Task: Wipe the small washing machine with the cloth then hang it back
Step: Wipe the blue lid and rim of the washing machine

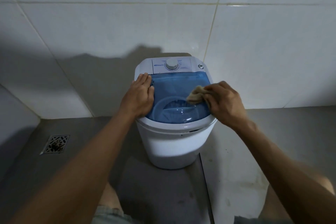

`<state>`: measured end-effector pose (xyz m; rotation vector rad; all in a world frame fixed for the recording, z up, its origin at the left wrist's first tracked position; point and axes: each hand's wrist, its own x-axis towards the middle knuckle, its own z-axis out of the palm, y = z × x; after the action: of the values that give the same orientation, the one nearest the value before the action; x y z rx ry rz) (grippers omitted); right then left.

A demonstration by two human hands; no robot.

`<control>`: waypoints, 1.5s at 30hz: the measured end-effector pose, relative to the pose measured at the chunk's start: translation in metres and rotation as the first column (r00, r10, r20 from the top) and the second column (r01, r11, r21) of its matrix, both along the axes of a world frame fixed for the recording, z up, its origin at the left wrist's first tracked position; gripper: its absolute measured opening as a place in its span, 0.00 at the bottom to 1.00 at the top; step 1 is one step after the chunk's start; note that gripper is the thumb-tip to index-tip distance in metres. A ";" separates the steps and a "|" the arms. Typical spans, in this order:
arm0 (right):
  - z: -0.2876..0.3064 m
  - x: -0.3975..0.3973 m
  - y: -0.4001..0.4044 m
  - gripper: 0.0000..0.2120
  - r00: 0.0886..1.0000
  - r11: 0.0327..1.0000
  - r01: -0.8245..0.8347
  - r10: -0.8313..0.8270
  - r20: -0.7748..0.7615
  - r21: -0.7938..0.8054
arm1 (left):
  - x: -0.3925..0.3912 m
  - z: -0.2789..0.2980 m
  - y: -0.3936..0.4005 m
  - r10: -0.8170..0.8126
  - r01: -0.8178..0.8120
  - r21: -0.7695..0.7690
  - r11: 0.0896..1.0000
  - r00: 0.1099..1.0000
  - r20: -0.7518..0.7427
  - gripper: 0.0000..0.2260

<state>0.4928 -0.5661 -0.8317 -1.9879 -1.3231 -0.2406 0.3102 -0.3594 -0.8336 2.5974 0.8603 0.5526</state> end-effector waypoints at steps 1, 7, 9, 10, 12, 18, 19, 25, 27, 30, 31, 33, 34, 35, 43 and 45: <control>-0.004 0.000 -0.008 0.06 0.996 0.996 0.089 -0.089 -0.029 0.026 | 0.000 -0.001 0.000 -0.002 0.002 0.004 1.000 1.000 0.009 0.19; -0.013 -0.076 -0.013 0.06 0.995 0.998 -0.052 0.050 0.090 0.026 | 0.000 0.000 -0.001 0.008 -0.008 0.013 1.000 1.000 0.004 0.18; -0.017 -0.110 -0.002 0.08 0.985 0.994 -0.100 0.104 0.137 -0.032 | 0.001 0.001 -0.001 0.004 -0.004 0.009 1.000 1.000 -0.008 0.18; -0.018 -0.119 0.002 0.10 0.982 0.994 -0.100 0.106 0.159 -0.048 | 0.001 0.002 -0.001 0.003 -0.003 0.004 1.000 1.000 -0.009 0.18; -0.018 -0.118 0.003 0.12 0.977 0.994 -0.095 0.104 0.185 -0.054 | 0.000 0.001 0.000 0.007 -0.007 0.001 1.000 1.000 -0.005 0.17; -0.004 -0.039 -0.013 0.10 0.975 0.975 0.194 -0.180 0.131 -0.106 | -0.002 -0.002 0.000 0.011 -0.011 -0.010 1.000 1.000 0.020 0.20; -0.001 -0.027 -0.003 0.11 0.973 0.959 0.226 -0.212 0.095 -0.170 | -0.001 -0.002 0.000 0.012 -0.012 -0.014 1.000 1.000 0.025 0.20; -0.001 -0.038 0.082 0.27 0.998 0.857 0.057 -0.037 0.048 -0.511 | 0.002 -0.004 0.005 0.022 -0.023 -0.057 0.998 1.000 -0.004 0.22; -0.005 -0.060 0.083 0.27 0.989 0.830 -0.001 0.084 0.122 -0.558 | 0.001 -0.003 0.007 0.009 -0.009 -0.077 0.997 1.000 0.004 0.23; -0.002 -0.088 0.053 0.27 0.950 0.827 -0.094 0.241 0.199 -0.555 | 0.001 -0.004 0.007 0.005 -0.002 -0.113 0.994 1.000 0.028 0.23; 0.000 -0.090 0.040 0.28 0.953 0.823 -0.126 0.255 0.162 -0.554 | 0.001 -0.004 0.007 0.011 -0.007 -0.124 0.992 0.999 0.034 0.22; 0.007 -0.085 0.020 0.29 0.964 0.823 -0.164 0.249 0.087 -0.544 | 0.001 -0.006 0.006 0.026 -0.019 -0.138 0.990 0.998 0.050 0.22; 0.010 -0.077 0.017 0.29 0.969 0.825 -0.154 0.234 0.079 -0.544 | 0.001 -0.006 0.006 0.035 -0.024 -0.155 0.988 0.997 0.064 0.22; 0.013 -0.070 0.021 0.29 0.973 0.826 -0.128 0.211 0.090 -0.549 | 0.000 -0.006 0.005 0.049 -0.032 -0.185 0.982 0.995 0.088 0.22; 0.018 -0.067 0.114 0.32 0.988 0.753 -0.041 0.129 0.086 -0.657 | -0.004 -0.014 0.004 0.325 -0.018 -0.589 0.808 0.847 0.421 0.29; 0.017 -0.093 0.096 0.30 0.964 0.768 -0.121 0.243 0.112 -0.629 | -0.005 -0.016 0.005 0.454 0.015 -0.730 0.683 0.774 0.441 0.39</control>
<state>0.3997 -0.4699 -0.8147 -2.3844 -1.8911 0.1324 0.3053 -0.3547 -0.8494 1.4717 0.9354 0.8487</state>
